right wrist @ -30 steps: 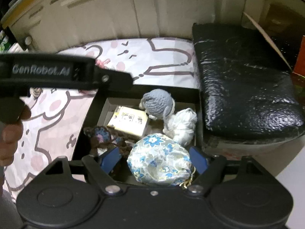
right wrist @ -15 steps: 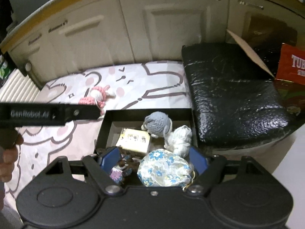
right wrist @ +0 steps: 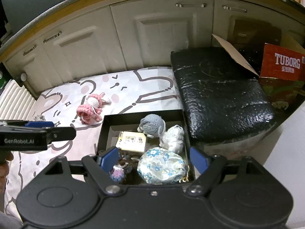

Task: Organize objects
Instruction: 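Withdraw both tools from the box back over the bed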

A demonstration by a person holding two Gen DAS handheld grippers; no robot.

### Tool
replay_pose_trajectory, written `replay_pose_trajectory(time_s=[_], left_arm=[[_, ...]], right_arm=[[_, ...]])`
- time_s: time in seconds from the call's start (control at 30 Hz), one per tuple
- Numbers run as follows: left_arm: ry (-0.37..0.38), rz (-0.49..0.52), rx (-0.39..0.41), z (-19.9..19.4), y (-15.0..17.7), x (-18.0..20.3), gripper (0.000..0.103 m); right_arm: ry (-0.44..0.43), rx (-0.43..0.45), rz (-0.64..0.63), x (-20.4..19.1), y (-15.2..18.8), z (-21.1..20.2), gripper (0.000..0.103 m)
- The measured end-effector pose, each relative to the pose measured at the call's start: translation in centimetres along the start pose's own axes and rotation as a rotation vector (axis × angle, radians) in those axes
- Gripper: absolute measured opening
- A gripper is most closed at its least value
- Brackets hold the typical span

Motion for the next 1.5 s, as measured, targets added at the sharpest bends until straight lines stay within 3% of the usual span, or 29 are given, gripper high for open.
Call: replay_pose_trajectory(time_s=[0.2,0.37,0.57,1.0,1.5], left_arm=[[-0.012,0.013,-0.019,-0.4,0.7,-0.4,0.095],[-0.036,0.016,-0.027,-0.5,1.2,-1.0,0.103],[-0.051,0.007,-0.059,-0.1,2.0,-1.6,0.103],[-0.067,-0.027,-0.072,0.1,2.3,-3.5,0.103],[-0.163,-0.105,-0.05,-0.3,2.0,-10.4,0.103]], right_arm=[[0.021,0.011,0.016,-0.1,0.3,-0.6,0.088],[0.038,0.014,0.033,0.0,0.5,-1.1,0.093],[0.063,0.011,0.057,0.3,1.3,-1.4,0.103],[0.092,0.008,0.071,0.4,1.7,-1.0,0.103],[0.05,-0.015,0.043,-3.3,0.3,2.2,0.103]])
Point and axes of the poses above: each gripper's, at about its wrist camera, not at the fingertips, and z roughly the way its jaws point, x to its right, y to its underside, the point moved 9 cm from there along z, roughly the way its jaws point, and after that the axes turned 15 degrees about -y, right-handed, at the moved point
